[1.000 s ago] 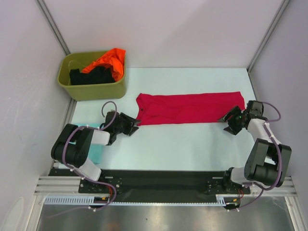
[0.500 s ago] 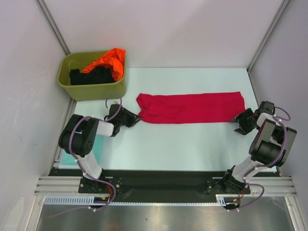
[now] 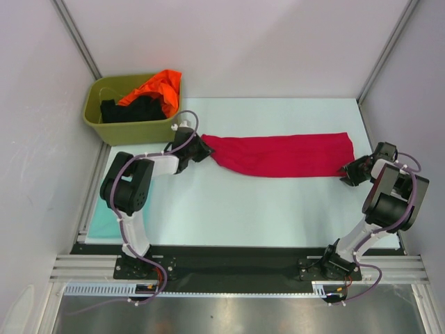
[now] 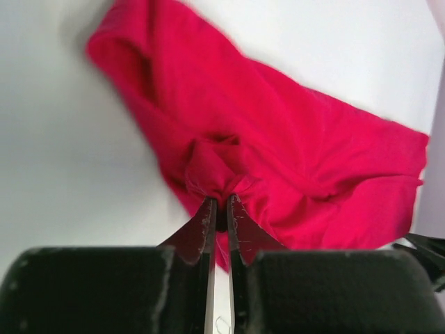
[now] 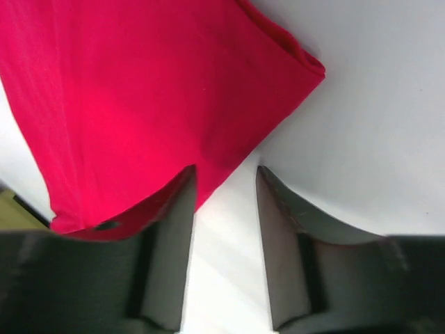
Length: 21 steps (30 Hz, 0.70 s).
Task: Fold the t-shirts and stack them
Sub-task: Fold the tshirt
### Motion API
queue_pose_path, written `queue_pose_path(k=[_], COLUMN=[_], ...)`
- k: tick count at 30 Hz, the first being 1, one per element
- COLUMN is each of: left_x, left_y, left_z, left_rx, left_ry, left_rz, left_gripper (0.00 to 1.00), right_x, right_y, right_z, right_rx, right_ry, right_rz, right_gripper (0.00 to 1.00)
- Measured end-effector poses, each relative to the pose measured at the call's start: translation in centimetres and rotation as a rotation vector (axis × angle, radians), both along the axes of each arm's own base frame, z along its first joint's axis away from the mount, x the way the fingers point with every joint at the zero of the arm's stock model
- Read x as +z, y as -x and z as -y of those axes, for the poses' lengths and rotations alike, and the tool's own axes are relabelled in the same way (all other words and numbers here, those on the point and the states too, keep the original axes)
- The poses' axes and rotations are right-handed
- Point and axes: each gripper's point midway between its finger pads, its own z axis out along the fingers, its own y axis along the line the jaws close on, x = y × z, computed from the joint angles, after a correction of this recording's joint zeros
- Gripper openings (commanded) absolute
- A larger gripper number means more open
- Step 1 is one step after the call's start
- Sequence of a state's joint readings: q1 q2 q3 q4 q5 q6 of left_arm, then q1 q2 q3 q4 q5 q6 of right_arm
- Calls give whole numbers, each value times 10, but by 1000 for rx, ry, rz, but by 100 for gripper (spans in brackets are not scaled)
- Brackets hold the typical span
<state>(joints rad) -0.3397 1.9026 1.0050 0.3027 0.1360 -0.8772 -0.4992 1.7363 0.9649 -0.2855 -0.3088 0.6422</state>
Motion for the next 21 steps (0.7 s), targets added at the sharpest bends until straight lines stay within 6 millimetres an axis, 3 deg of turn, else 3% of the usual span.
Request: queue_pose_path(k=[3,6,11,21], left_x=[3,8,13,20], left_y=[-12,-23,-47,-117], left_z=[13,27,44,72], left_rx=[-35,-70,-105,-121], left_ry=[-54,-95,-136,-157], left_rz=[27,60,103,205], left_gripper=[6,6,4,2], right_x=[-5,-9,-10,-8], right_y=[1,3,12,90], right_z=[4,7,5,-37], right_rx=[-26,-34,-37,29], right_ry=[10,21,31,51], right_rz=[-17,-33,-51,-213], right_gripper=[13,2,0,0])
